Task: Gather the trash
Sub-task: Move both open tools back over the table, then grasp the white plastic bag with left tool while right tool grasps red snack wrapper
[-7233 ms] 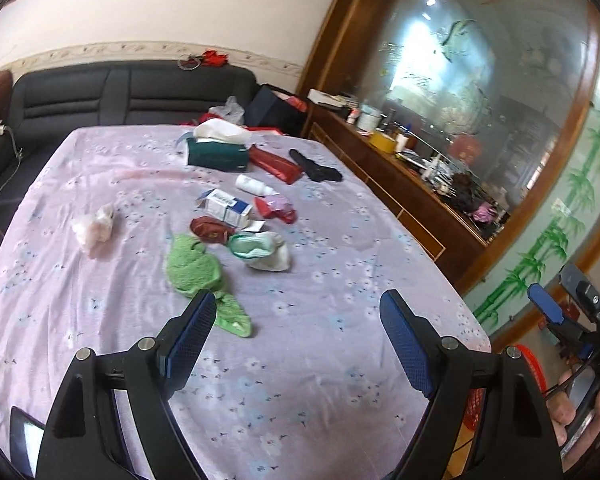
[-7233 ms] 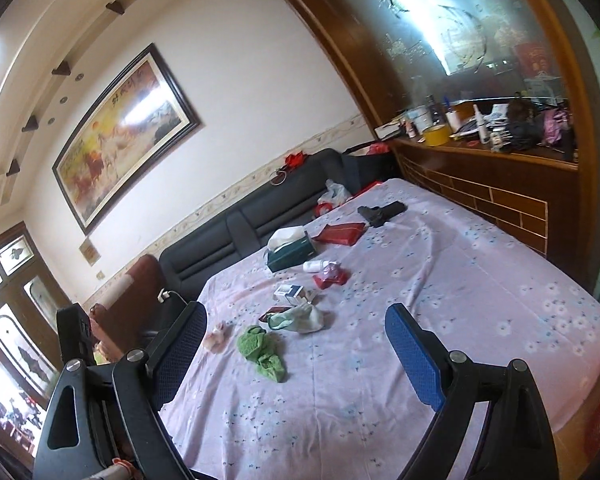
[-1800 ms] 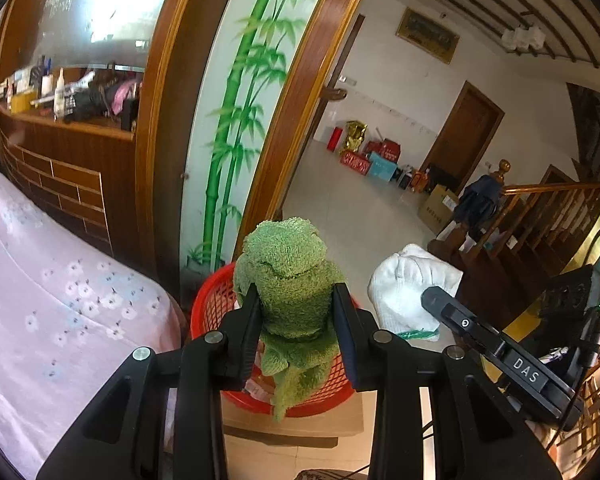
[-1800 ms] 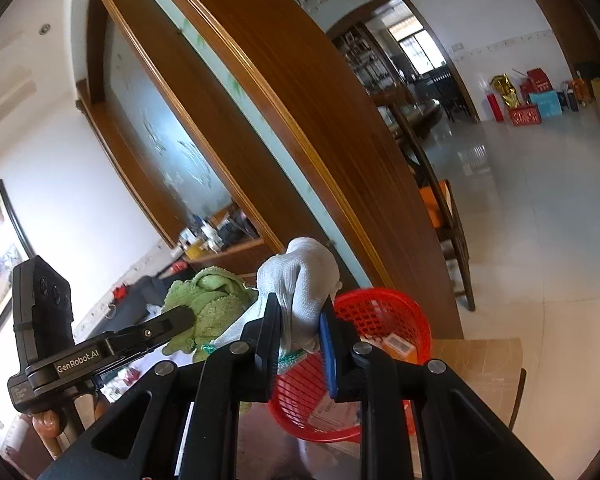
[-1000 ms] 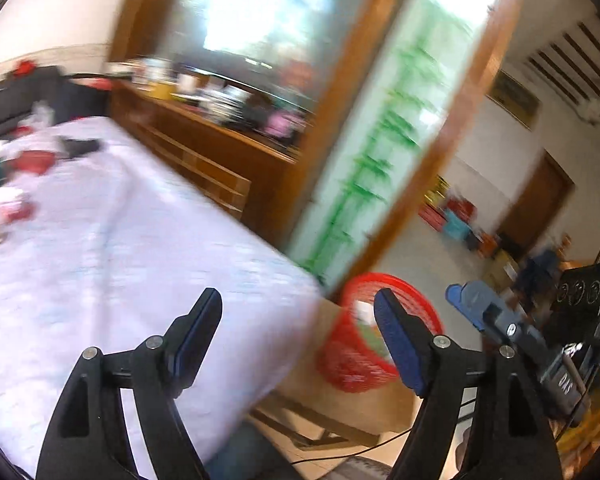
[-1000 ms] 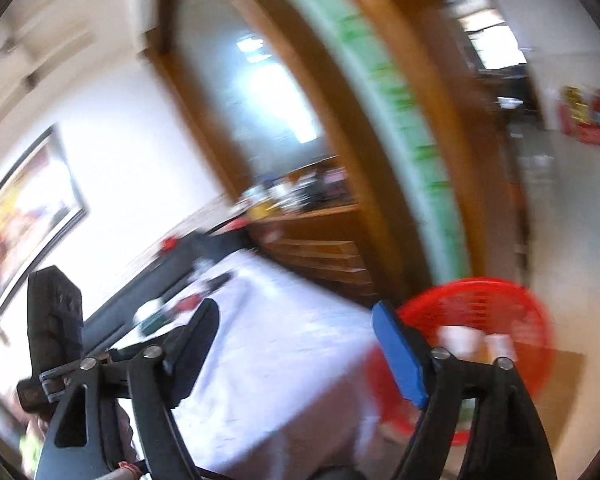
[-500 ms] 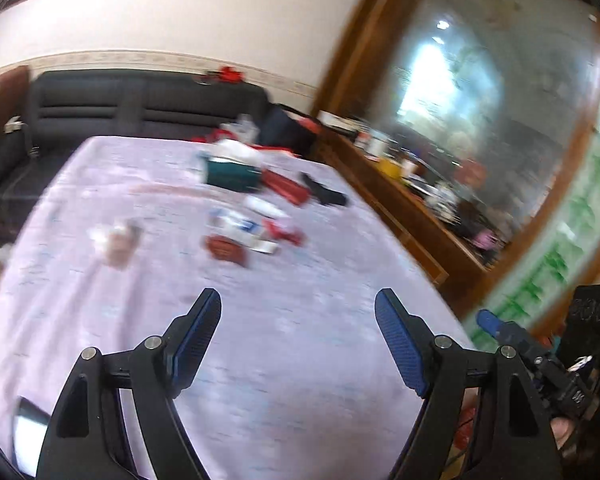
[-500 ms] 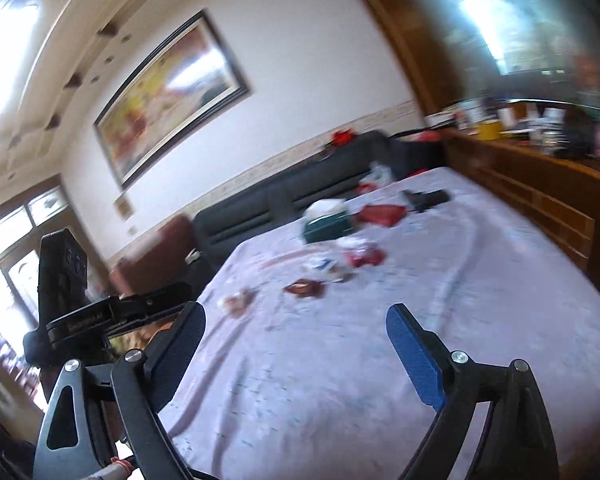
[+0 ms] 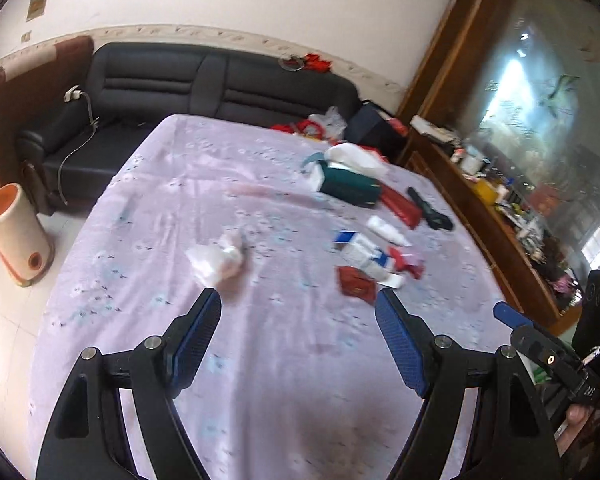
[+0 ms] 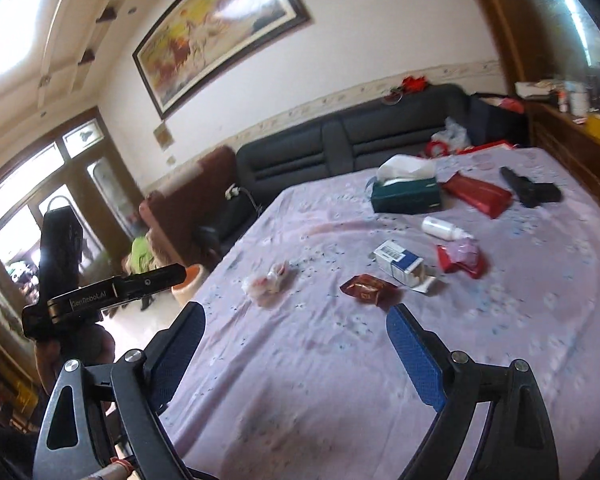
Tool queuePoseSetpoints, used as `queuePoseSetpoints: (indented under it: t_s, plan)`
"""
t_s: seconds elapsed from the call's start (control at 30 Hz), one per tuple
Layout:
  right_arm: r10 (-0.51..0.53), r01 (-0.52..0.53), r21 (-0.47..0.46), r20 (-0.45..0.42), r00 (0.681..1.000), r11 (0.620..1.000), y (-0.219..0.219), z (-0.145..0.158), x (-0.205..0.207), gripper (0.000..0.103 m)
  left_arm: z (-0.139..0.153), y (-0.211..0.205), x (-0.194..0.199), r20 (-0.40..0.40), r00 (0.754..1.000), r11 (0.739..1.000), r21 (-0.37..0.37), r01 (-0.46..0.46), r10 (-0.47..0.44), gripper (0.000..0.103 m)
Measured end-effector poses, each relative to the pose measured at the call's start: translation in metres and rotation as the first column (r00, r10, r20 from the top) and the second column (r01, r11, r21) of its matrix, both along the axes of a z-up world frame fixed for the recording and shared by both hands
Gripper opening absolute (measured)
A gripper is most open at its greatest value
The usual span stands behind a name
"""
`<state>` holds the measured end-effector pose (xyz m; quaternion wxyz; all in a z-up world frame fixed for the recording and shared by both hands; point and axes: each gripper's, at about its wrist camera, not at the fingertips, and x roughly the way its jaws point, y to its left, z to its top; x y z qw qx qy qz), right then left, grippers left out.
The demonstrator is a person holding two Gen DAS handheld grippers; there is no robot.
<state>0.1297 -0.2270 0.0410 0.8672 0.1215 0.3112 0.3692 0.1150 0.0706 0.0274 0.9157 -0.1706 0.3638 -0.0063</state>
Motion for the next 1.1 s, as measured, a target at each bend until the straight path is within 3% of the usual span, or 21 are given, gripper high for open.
queuePoseSetpoints:
  t_s: [0.27, 0.47, 0.6, 0.77, 0.8, 0.9, 0.93, 1.0, 1.1]
  plan:
    - [0.151, -0.156, -0.066, -0.079, 0.985, 0.985, 0.047, -0.043, 0.077, 0.095, -0.034, 0.019, 0.056, -0.082, 0.997, 0.998, 0.058, 0.009, -0.004, 0.078]
    - [0.126, -0.143, -0.145, -0.121, 0.985, 0.979, 0.071, -0.074, 0.122, 0.091, -0.061, 0.019, 0.094, -0.151, 0.987, 0.99, 0.12, 0.073, -0.054, 0.078]
    - [0.103, -0.128, -0.125, -0.193, 0.976, 0.984, 0.077, -0.096, 0.154, 0.087, -0.076, 0.016, 0.117, -0.193, 0.98, 0.979, 0.188, 0.083, -0.046, 0.078]
    - [0.095, -0.132, -0.136, -0.249, 0.964, 0.982, 0.087, -0.115, 0.173, 0.084, -0.109, 0.016, 0.145, -0.333, 0.942, 0.971, 0.212, 0.111, -0.035, 0.078]
    - [0.094, -0.134, -0.146, -0.252, 0.963, 0.98, 0.09, -0.117, 0.174, 0.082, -0.112, 0.016, 0.146, -0.339, 0.94, 0.971, 0.215, 0.109, -0.031, 0.077]
    - [0.086, -0.13, -0.163, -0.254, 0.963, 0.978, 0.091, -0.12, 0.174, 0.073, -0.113, 0.017, 0.141, -0.337, 0.941, 0.971, 0.216, 0.102, -0.024, 0.059]
    - [0.096, -0.141, -0.159, -0.258, 0.961, 0.977, 0.091, -0.12, 0.172, 0.064, -0.113, 0.018, 0.14, -0.336, 0.942, 0.97, 0.222, 0.1, -0.02, 0.052]
    - [0.12, -0.168, -0.171, -0.261, 0.958, 0.971, 0.093, -0.119, 0.165, 0.062, -0.114, 0.017, 0.138, -0.338, 0.941, 0.968, 0.233, 0.097, -0.013, 0.041]
    - [0.127, -0.18, -0.217, -0.239, 0.963, 0.959, 0.097, -0.119, 0.153, 0.065, -0.116, 0.016, 0.136, -0.352, 0.936, 0.963, 0.248, 0.103, -0.01, 0.034]
